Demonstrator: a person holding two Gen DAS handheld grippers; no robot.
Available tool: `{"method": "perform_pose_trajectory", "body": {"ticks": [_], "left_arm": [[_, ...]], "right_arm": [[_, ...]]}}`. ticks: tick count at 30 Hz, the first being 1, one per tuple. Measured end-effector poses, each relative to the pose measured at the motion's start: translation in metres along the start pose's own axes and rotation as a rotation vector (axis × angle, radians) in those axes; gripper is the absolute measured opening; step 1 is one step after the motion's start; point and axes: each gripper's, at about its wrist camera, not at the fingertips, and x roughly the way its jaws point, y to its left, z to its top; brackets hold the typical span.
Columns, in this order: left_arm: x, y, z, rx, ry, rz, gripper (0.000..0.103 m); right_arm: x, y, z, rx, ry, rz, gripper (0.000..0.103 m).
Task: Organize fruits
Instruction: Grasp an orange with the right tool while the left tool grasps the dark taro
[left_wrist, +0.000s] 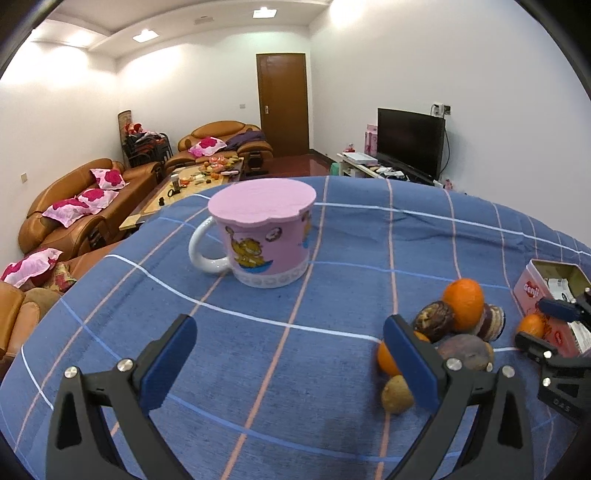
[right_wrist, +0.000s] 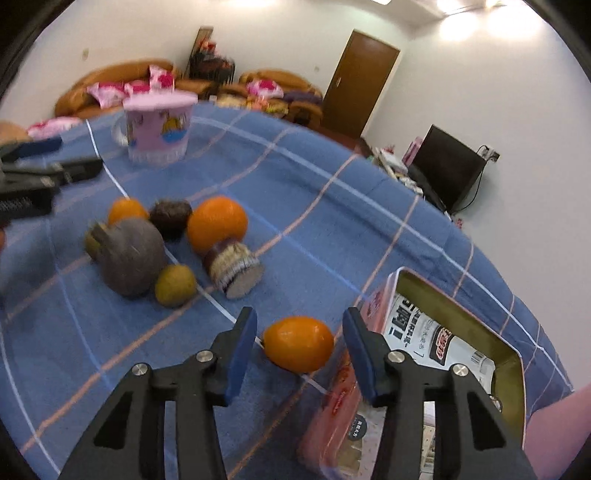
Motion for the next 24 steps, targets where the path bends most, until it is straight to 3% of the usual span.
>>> {"method": "perform_pose_trajectory", "body": {"ticks": [7,9,13,16,19,21,24], "left_arm": [[-0.008,-0.006,-0.001,0.027,-0.029,-0.102,0.103],[-0.011,-0.012,-0.001,0.054,-0.034,-0.149,0.103],[-0.016,-0.024,-0.003,0.104,-0.023,-0.281,0.103],[-0.024,-0.036,-0.006,0.159,-0.036,-0.356,0.102],[-0.027,-0.049,-0.007,0.217,-0.046,-0.376,0.100],[-0.022,-0.058,-0.008,0.240,-0.023,-0.383,0.094],[-0.009,-0.072,-0.009,0.274,0.045,-0.371,0.075]], "right_arm": [[0.012,0.010,0.003,-0.140,0.072,-0.058,0.048],[0.013,0.006,0.005,-0.150,0.098,-0.065,0.041],[0.013,0.005,0.002,-0.162,0.096,-0.092,0.039],[-0.005,-0.005,0.001,-0.056,0.014,-0.070,0.039],[-0.033,-0.018,-0.001,0.105,-0.092,-0.007,0.039],[-0.050,-0.023,-0.006,0.196,-0.154,0.037,0.039],[-0.069,-0.022,-0.018,0.283,-0.216,0.065,0.039]]}}
